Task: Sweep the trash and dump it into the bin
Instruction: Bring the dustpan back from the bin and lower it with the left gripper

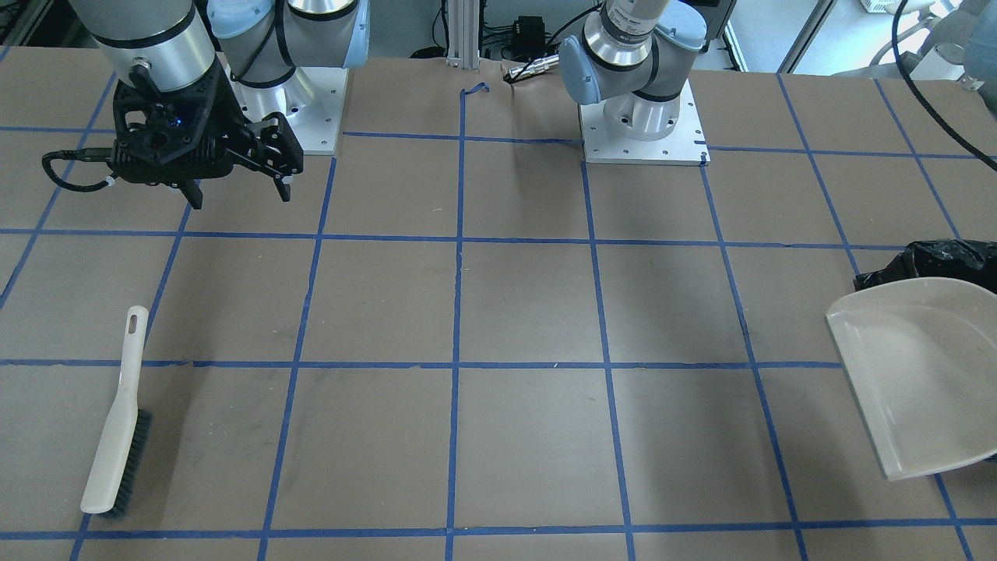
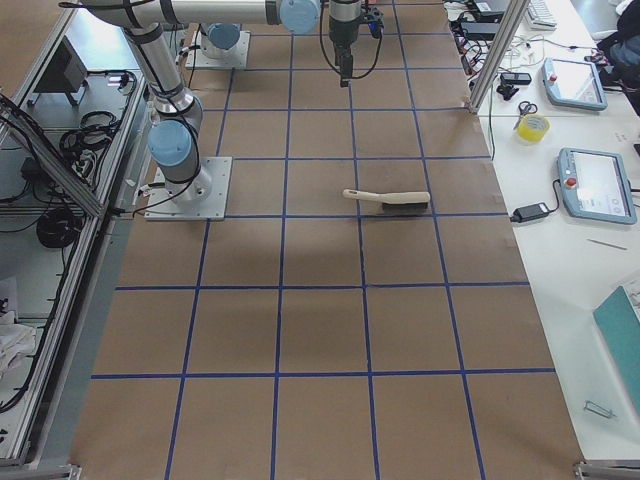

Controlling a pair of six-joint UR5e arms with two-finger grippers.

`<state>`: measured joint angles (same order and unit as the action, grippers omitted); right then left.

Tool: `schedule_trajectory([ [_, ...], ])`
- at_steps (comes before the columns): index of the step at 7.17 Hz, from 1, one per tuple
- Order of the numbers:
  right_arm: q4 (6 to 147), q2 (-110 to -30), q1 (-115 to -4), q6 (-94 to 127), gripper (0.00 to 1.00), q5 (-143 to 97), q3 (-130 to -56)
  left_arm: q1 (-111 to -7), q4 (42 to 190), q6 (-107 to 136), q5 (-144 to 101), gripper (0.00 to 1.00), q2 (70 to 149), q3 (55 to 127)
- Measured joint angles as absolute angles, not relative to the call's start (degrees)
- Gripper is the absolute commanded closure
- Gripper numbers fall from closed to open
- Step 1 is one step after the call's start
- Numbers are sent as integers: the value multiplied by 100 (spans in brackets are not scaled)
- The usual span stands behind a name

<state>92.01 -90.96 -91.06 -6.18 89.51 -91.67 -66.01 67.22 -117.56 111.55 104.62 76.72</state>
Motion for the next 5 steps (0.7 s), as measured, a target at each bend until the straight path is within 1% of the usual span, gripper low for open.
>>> schedule_trajectory([
  [2,9199,-9081,-9104,-628,0,8958,-9167,-6862,7597,-10822,10238,100,10318,7674],
  [5,9202,-9065,-9083,-681,0,8962,-9167,-7809,7995,-9517,9518,100,10484,7740],
])
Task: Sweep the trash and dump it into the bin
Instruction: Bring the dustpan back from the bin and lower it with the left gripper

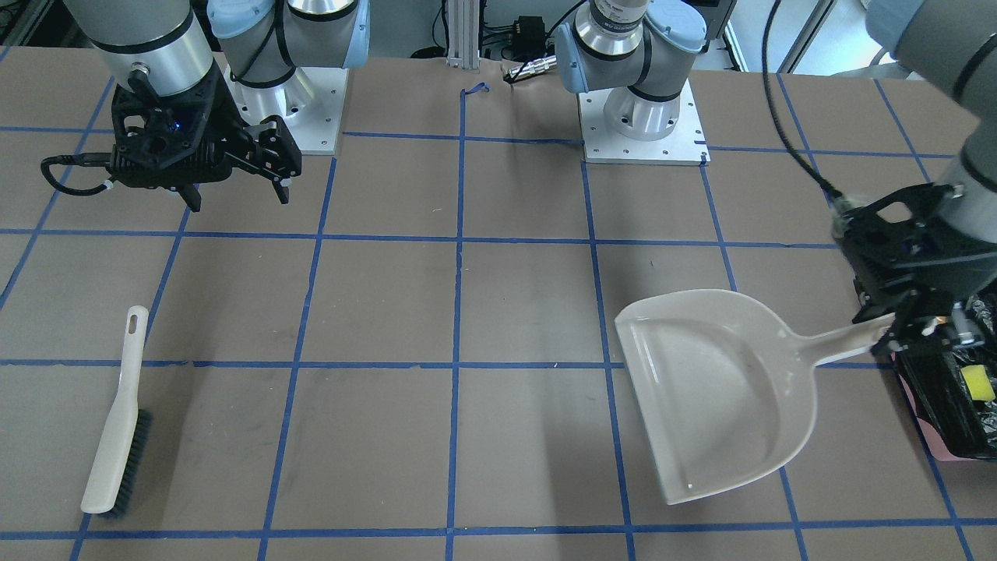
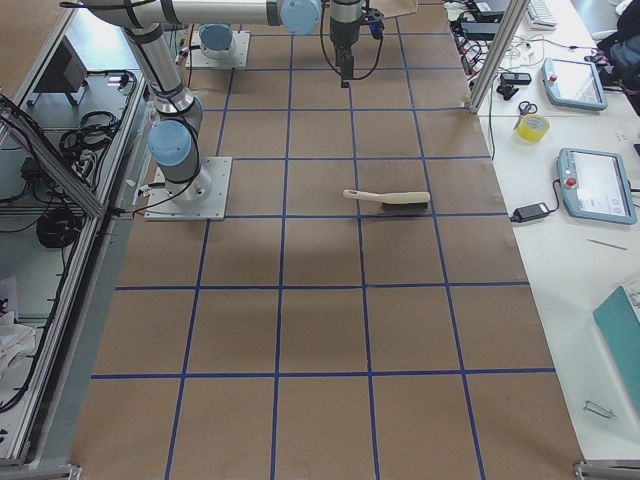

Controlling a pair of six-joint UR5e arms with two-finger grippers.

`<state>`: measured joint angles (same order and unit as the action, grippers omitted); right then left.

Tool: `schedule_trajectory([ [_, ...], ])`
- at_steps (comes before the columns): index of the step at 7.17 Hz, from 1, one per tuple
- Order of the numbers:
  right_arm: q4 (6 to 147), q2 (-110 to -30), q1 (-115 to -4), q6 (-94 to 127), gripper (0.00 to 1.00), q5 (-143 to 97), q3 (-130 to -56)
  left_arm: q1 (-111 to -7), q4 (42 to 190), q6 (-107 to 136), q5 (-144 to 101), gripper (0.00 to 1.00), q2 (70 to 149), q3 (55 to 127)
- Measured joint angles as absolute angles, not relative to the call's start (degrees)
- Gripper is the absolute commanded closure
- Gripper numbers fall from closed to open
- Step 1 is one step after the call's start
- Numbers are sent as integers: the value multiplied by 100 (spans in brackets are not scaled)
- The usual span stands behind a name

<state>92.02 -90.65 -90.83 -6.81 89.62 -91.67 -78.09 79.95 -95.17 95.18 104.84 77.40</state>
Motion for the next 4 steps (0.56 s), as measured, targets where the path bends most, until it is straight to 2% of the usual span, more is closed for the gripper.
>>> schedule_trajectory([
  [4,9206,-9061,-9073,-683,0,8961,-9167,-8090,7963,-10518,9071,100,11181,7823],
])
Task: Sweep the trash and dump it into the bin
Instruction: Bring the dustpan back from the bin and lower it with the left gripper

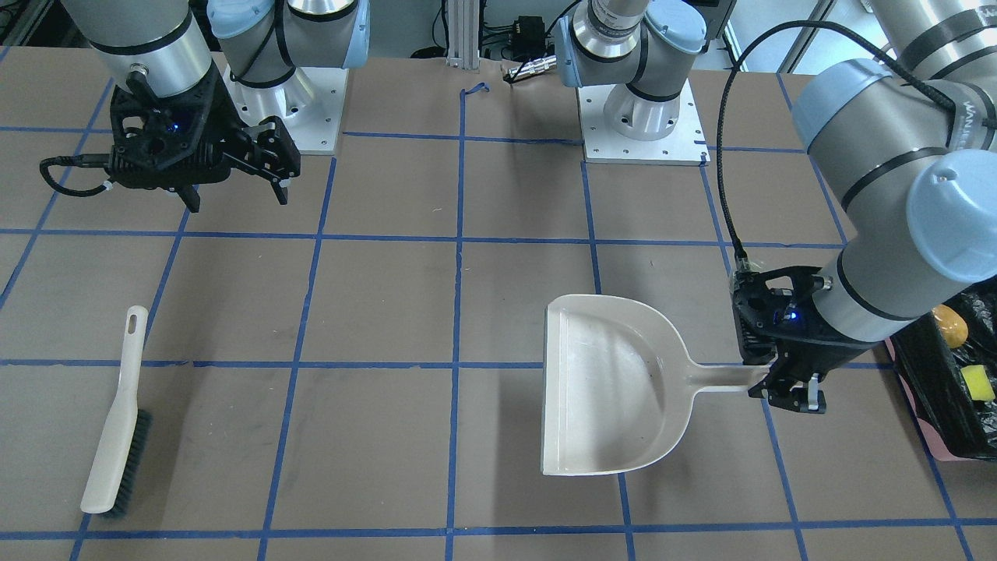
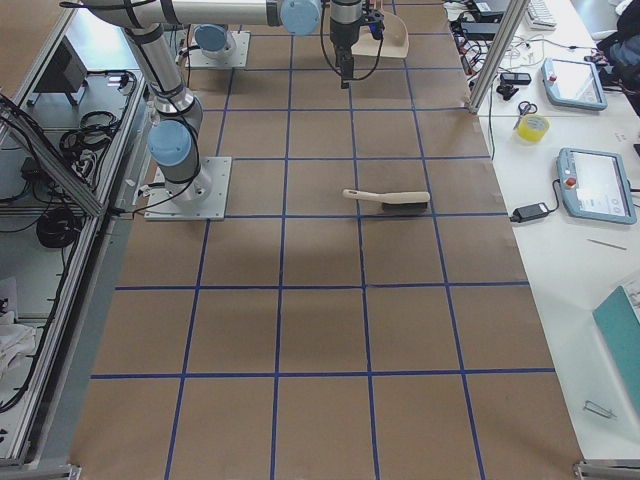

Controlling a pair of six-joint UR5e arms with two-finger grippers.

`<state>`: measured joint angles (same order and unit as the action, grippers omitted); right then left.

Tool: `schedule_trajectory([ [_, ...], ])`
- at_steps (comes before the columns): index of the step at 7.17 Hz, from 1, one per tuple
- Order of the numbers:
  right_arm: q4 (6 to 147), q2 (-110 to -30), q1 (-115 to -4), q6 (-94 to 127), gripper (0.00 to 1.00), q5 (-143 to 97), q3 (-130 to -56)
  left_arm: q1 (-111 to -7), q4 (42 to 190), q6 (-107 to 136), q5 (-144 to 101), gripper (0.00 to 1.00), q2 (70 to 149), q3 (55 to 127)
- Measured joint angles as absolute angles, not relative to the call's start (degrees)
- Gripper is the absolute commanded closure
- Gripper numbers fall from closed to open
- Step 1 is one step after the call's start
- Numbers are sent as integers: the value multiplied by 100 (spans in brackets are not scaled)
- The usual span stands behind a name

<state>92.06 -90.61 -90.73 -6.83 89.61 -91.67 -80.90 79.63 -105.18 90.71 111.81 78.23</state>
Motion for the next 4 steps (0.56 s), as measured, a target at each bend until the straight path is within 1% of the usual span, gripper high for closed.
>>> schedule_trajectory([
  [4,9227,-9061,-9073,-659,0,8961,-9175,-8073,7540,-11070,9390,100,11630,7873],
])
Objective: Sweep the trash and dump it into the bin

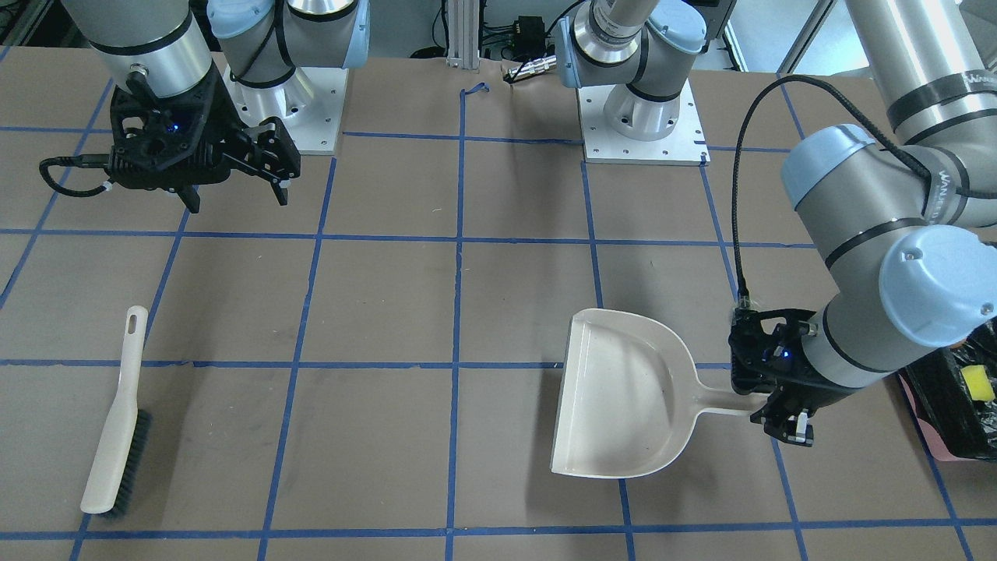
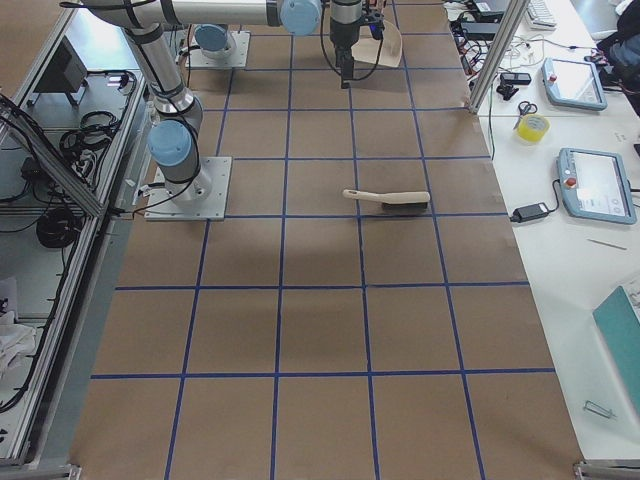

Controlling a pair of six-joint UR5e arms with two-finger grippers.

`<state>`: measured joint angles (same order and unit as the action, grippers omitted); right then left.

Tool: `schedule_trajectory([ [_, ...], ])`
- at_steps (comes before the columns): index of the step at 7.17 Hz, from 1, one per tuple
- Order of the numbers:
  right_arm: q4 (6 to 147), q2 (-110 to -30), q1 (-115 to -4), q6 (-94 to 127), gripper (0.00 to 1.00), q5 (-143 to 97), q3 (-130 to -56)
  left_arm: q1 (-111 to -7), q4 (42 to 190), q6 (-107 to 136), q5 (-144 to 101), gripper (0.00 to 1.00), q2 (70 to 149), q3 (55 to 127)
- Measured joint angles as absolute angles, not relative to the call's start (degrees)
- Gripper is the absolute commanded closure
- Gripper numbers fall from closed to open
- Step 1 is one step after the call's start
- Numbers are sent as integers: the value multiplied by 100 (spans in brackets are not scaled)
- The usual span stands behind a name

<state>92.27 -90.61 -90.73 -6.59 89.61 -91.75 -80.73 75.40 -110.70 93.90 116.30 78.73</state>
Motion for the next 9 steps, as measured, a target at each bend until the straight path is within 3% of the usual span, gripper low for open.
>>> schedule_trajectory([
  [5,9224,-9053,-9074,-686,0,8955,-9173,-8072,6891,-10779,9391,100,12052,8027],
  [6,9224,-9046,-9075,-687,0,8959,-9174,-8071,6769,-10737,9386,65,12080,8074],
  [8,9240,-9013,-9066,-673,0,8955,-9175,-8063,6672,-10537,9387,38,12123,8093],
  [9,9247,-8989,-9059,-666,0,8955,-9176,-8050,6662,-10394,9396,36,12124,8098],
])
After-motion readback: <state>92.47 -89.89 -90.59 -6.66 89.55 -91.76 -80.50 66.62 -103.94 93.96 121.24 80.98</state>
